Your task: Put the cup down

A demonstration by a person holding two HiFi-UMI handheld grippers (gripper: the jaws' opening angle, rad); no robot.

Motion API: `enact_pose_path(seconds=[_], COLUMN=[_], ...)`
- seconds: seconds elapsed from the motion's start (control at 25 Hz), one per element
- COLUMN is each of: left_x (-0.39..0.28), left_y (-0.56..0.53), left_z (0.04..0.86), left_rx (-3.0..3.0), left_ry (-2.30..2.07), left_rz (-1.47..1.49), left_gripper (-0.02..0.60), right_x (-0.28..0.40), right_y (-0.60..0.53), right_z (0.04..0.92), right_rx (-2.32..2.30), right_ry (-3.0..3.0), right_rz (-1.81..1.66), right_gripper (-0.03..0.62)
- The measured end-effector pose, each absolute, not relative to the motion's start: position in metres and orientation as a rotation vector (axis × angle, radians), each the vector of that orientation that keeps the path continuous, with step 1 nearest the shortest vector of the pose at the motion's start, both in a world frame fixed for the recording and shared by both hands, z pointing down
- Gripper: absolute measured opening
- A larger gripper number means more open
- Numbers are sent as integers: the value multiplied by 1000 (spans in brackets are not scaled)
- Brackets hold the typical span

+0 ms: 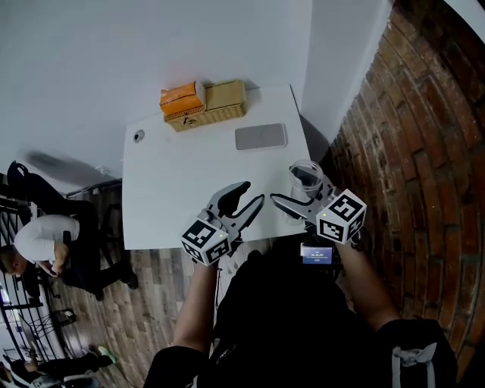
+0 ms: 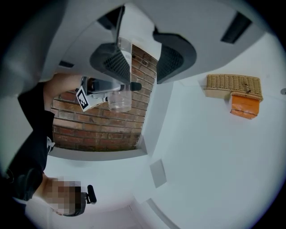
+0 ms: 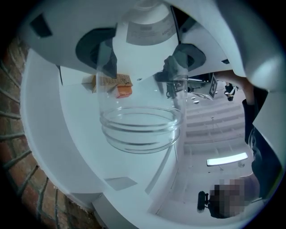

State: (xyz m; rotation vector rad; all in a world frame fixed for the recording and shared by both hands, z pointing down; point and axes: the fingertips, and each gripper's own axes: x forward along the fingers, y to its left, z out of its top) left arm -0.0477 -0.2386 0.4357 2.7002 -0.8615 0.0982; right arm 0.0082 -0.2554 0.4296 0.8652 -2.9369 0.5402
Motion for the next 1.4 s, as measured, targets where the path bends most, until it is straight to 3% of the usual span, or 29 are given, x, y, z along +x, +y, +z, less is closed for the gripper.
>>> enact_pose_path(seconds=[1.4], left_x=[-67], left_y=[-259], left_z=[437], left_rx=[2717], left_ry=[-780], left_rz=[125], left_gripper=[193], right_x=[-27], right_y=[-282], right_z=[426], right_rx=[875], right_ry=[-2939], right_rz=[549], right_gripper=[374])
